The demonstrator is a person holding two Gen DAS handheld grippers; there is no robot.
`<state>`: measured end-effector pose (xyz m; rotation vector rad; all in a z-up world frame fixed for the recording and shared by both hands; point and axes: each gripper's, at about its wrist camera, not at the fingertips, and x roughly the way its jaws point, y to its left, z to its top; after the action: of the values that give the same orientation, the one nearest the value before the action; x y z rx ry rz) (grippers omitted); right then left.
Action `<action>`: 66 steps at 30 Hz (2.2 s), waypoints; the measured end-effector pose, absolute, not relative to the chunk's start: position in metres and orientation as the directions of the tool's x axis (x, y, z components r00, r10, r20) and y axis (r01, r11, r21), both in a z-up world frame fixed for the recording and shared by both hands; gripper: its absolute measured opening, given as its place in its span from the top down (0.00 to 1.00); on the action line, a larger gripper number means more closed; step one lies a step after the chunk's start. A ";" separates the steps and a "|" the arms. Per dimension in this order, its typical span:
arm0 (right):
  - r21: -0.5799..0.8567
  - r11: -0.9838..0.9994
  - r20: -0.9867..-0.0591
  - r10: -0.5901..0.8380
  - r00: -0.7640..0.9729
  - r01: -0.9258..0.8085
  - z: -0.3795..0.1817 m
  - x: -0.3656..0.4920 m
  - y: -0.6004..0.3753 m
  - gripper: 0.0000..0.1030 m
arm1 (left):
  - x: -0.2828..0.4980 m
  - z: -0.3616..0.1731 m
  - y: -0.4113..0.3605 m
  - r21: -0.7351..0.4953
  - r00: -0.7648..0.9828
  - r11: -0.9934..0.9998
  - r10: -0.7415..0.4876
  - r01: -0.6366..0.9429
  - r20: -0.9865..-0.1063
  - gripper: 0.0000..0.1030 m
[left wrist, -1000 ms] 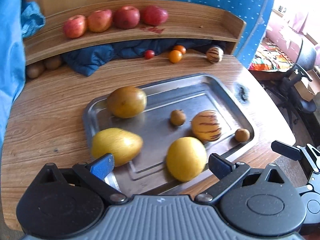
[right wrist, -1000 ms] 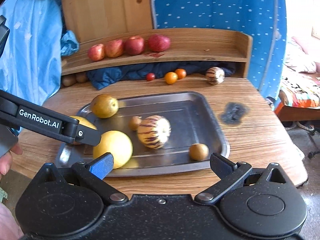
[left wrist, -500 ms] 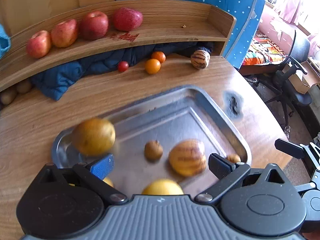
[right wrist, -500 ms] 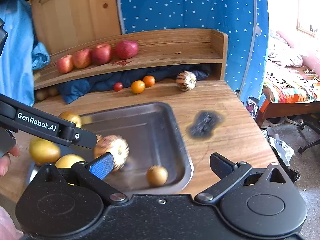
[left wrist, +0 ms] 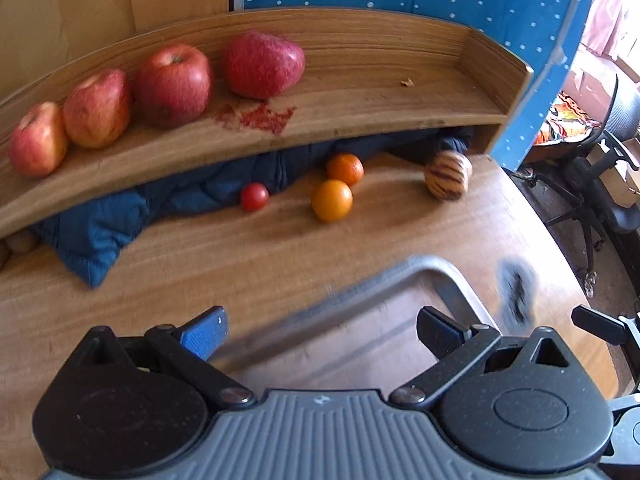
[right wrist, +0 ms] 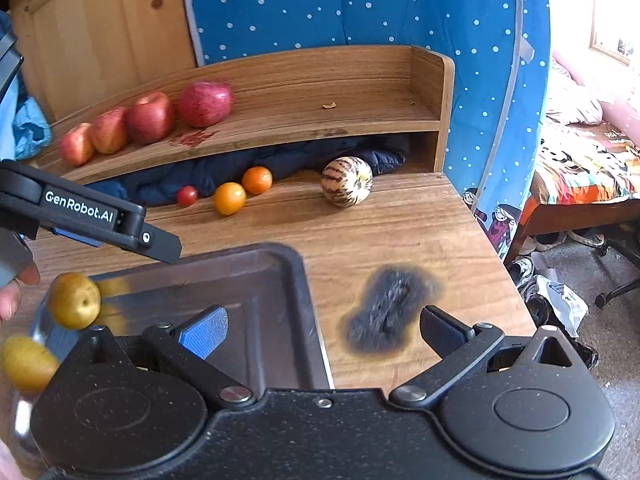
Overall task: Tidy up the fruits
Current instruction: 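Move both open tools from the tray toward the remaining fruits by the shelf, then grasp a striped pepino melon with the right tool while the left tool grasps an orange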
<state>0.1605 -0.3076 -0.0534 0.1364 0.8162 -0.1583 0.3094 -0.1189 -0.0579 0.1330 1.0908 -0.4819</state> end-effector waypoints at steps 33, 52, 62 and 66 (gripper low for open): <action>0.075 0.984 -0.768 -0.048 0.638 0.164 -0.079 0.313 -0.370 0.16 | 0.379 -0.105 -0.171 -0.073 0.379 0.763 -0.399 0.642 -0.835 0.01; 0.066 0.985 -0.776 -0.051 0.629 0.161 -0.088 0.324 -0.362 0.48 | 0.384 -0.106 -0.172 -0.093 0.370 0.762 -0.413 0.641 -0.832 0.63; 0.100 0.978 -0.766 -0.042 0.642 0.184 -0.082 0.300 -0.361 0.48 | 0.375 -0.097 -0.167 -0.100 0.371 0.762 -0.420 0.640 -0.828 0.64; 0.116 0.971 -0.756 -0.050 0.652 0.209 -0.075 0.284 -0.362 0.48 | 0.367 -0.091 -0.167 -0.102 0.368 0.757 -0.425 0.645 -0.827 0.64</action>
<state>0.2838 -0.3615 -0.0751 0.2001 0.8490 -0.1482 0.3668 -0.1666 -0.0913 0.2566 0.9744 -0.6969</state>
